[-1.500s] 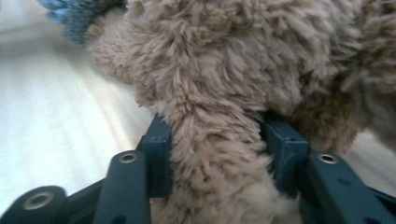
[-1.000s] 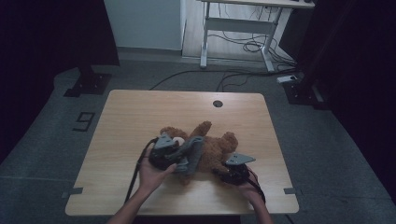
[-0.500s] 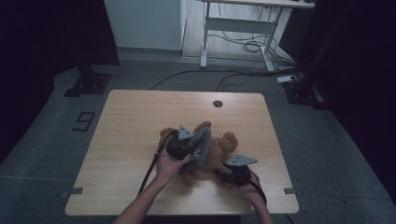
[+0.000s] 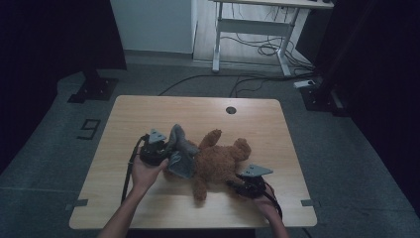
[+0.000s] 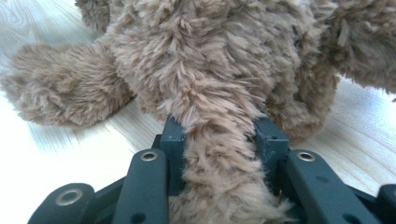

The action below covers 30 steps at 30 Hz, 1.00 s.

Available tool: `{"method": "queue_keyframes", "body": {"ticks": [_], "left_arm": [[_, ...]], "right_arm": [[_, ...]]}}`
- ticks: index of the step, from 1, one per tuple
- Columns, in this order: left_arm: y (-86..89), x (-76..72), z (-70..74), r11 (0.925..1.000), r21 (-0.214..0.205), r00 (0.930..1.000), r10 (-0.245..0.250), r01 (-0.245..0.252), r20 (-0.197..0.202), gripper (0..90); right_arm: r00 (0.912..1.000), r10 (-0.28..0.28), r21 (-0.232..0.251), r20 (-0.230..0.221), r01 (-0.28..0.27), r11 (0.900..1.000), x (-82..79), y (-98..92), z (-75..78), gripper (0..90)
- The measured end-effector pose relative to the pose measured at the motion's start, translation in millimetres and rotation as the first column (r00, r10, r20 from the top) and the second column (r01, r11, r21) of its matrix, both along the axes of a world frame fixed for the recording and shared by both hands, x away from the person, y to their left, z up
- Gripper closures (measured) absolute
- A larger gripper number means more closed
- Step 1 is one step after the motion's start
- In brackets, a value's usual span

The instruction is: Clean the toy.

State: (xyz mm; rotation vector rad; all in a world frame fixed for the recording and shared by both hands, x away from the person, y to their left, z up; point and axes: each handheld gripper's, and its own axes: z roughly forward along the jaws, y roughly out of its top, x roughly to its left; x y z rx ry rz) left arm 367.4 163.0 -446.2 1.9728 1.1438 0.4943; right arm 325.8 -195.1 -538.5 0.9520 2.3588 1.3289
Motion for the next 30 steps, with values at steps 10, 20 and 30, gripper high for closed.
{"method": "queue_keyframes", "body": {"ticks": [10,20,30], "left_arm": [[29.4,9.8,-57.6,0.9984,-0.006,0.9862,0.054,-0.056,-0.156,77.9],[-21.6,-19.4,32.8,0.9909,-0.056,0.9901,-0.118,0.123,0.075,77.8],[-162.1,10.5,29.1,0.9506,0.099,0.9553,-0.296,0.294,0.001,77.7]], "right_arm": [[0.9999,-0.007,0.009,-0.009,0.007,0.9999,1.0,0.8,-1.1,64.0],[0.9999,-0.011,0.018,-0.013,0.011,0.9998,1.9,-0.6,-1.8,63.8],[0.9999,-0.010,0.024,-0.011,0.010,0.9997,1.4,-1.2,-2.3,63.7]]}}
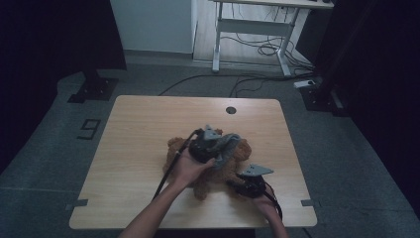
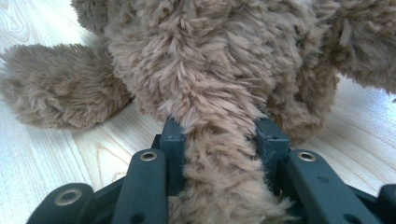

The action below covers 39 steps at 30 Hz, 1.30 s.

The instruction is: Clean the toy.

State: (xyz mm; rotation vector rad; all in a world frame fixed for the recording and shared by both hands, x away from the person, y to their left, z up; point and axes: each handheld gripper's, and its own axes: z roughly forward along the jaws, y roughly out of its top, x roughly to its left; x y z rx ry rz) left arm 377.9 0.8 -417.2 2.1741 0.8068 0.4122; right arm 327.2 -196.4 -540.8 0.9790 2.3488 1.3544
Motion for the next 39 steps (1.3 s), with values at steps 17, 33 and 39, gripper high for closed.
{"method": "queue_keyframes", "body": {"ticks": [17,33,39], "left_arm": [[127.1,23.2,-22.7,0.9633,-0.041,0.9627,0.262,-0.265,-0.067,77.4],[194.2,19.4,-63.6,0.9187,0.034,0.9127,0.395,-0.393,-0.106,77.6],[206.7,6.5,-56.7,0.9218,-0.013,0.9185,0.385,-0.387,-0.091,77.4]], "right_arm": [[0.9999,-0.012,-0.009,-0.001,0.012,0.9999,-0.8,1.4,-0.8,63.8],[0.9997,-0.021,-0.004,-0.007,0.021,0.9998,-0.9,1.5,-1.2,63.8],[0.9997,-0.025,-0.004,-0.006,0.025,0.9997,-0.3,1.0,-1.5,63.7]]}}
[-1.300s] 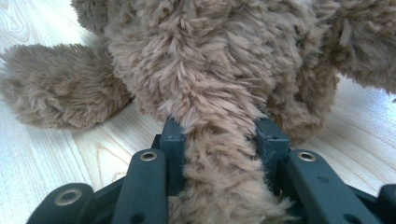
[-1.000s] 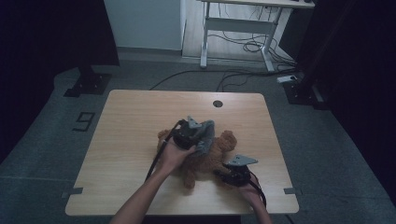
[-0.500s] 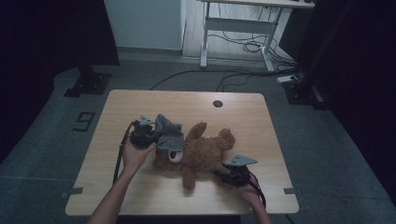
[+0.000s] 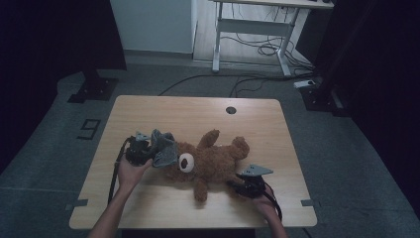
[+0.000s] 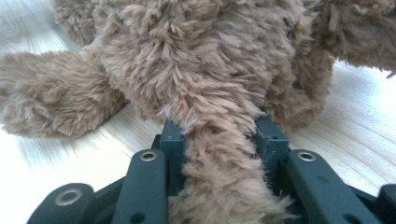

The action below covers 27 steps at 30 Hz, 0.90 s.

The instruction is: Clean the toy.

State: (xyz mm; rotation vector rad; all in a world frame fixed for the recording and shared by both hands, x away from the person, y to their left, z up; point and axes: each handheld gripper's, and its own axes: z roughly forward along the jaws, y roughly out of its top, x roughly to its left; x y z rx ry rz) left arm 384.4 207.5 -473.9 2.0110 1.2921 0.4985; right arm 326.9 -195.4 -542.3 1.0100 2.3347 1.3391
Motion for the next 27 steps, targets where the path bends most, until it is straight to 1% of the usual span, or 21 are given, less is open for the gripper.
{"method": "queue_keyframes", "body": {"ticks": [3,6,11,14,16,18,20,22,25,27], "left_arm": [[6.4,-11.0,10.2,0.9999,-0.012,0.9993,-0.004,0.004,0.038,77.2],[16.7,-22.2,16.3,0.9998,-0.017,0.9982,-0.002,0.003,0.060,77.3],[37.9,-41.3,18.3,0.9996,-0.027,0.9967,0.011,-0.009,0.080,77.2],[56.1,-54.5,15.5,0.9991,-0.026,0.9953,0.035,-0.033,0.090,77.0],[66.4,-61.2,12.7,0.9983,-0.032,0.9950,0.051,-0.049,0.085,76.9],[77.0,-68.5,7.0,0.9974,-0.029,0.9947,0.068,-0.066,0.076,76.6],[83.6,-73.0,0.9,0.9967,-0.024,0.9949,0.078,-0.077,0.064,76.4],[86.3,-75.2,-6.4,0.9965,-0.019,0.9953,0.083,-0.082,0.050,75.9],[84.9,-75.5,-16.5,0.9960,0.008,0.9955,0.088,-0.089,0.036,74.1],[83.4,-72.8,-24.0,0.9942,0.046,0.9952,0.096,-0.097,0.018,72.5]], "right_arm": [[1.0000,-0.004,0.002,-0.003,0.004,1.0000,0.4,-0.4,-0.3,63.7],[1.0000,-0.006,0.003,-0.003,0.006,1.0000,0.3,-0.4,-0.3,63.6],[1.0000,-0.008,0.007,-0.004,0.008,0.9999,0.4,-0.5,-0.5,63.5],[1.0000,-0.008,0.009,-0.005,0.008,0.9999,0.4,-0.6,-0.6,63.4],[0.9999,-0.009,0.010,-0.006,0.009,0.9999,0.4,-0.7,-0.7,63.3],[0.9999,-0.009,0.013,-0.007,0.009,0.9999,0.7,-0.9,-0.9,63.2],[0.9999,-0.011,0.014,-0.009,0.011,0.9998,0.9,-0.9,-1.0,63.1],[0.9999,-0.013,0.014,-0.010,0.013,0.9998,0.8,-0.6,-0.9,63.1],[0.9998,-0.015,0.014,-0.010,0.015,0.9998,0.7,-0.3,-0.9,63.0],[0.9998,-0.017,0.015,-0.010,0.017,0.9997,0.7,-0.3,-1.0,62.8]]}}
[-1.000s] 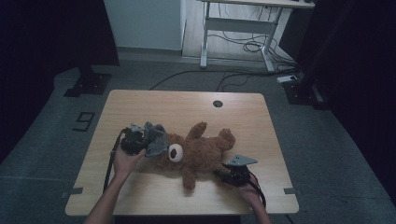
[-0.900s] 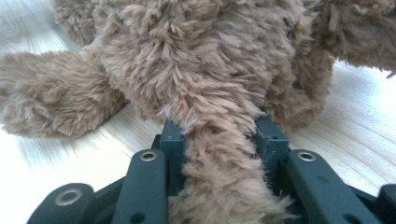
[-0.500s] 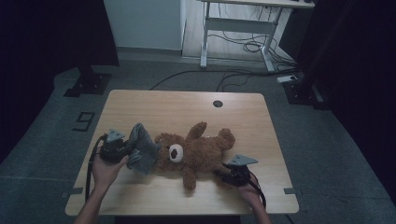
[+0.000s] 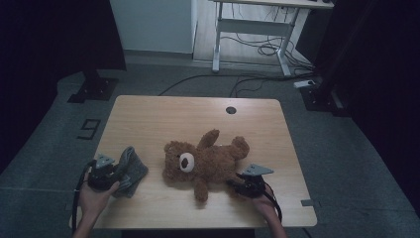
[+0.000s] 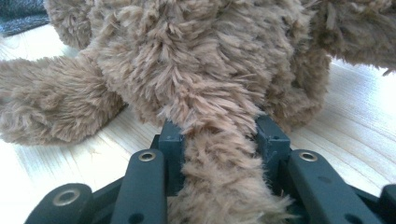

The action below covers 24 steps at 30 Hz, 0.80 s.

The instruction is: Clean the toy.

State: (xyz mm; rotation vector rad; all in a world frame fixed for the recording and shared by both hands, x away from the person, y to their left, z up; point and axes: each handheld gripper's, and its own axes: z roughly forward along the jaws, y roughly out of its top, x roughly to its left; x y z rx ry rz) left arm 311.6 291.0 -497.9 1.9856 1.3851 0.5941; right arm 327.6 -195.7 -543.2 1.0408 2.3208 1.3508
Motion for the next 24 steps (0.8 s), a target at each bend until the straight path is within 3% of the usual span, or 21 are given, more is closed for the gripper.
{"method": "queue_keyframes", "body": {"ticks": [3,5,6,7,9,13,19,24], "left_arm": [[-1.8,5.6,-10.6,0.9998,0.017,0.9988,0.011,-0.011,-0.047,67.4],[-5.1,9.3,-16.3,0.9991,0.041,0.9965,0.012,-0.008,-0.083,59.1],[-6.5,10.0,-17.2,0.9988,0.047,0.9970,0.011,-0.007,-0.077,55.9],[-7.5,10.0,-16.1,0.9987,0.051,0.9978,0.011,-0.007,-0.065,51.2],[-9.5,7.2,-9.8,0.9991,0.042,1.0000,0.001,-0.001,0.006,39.6],[-13.6,-2.1,13.4,0.9994,0.024,0.9905,-0.029,0.026,0.135,31.8],[-30.2,-14.2,41.6,0.9976,-0.006,0.9737,-0.065,0.068,0.218,29.7],[-58.4,-23.1,58.7,0.9902,-0.001,0.9614,-0.135,0.140,0.240,29.6]], "right_arm": [[1.0000,-0.001,0.001,0.001,0.001,1.0000,0.0,0.0,-0.1,62.6],[1.0000,-0.001,0.005,0.002,0.001,1.0000,0.1,-0.2,-0.4,62.2],[1.0000,-0.002,0.006,0.001,0.002,1.0000,0.2,-0.3,-0.5,62.1],[1.0000,-0.003,0.007,0.001,0.003,1.0000,0.4,-0.4,-0.5,61.9],[1.0000,-0.005,0.006,0.002,0.005,1.0000,0.4,-0.3,-0.2,60.8],[0.9998,-0.020,0.013,-0.003,0.020,0.9997,0.8,-0.4,-0.1,54.4],[0.9991,-0.041,0.029,0.000,0.041,0.9987,1.7,-0.6,-0.2,49.4],[0.9989,-0.047,0.037,0.008,0.046,0.9983,2.2,-0.1,-0.1,47.2]]}}
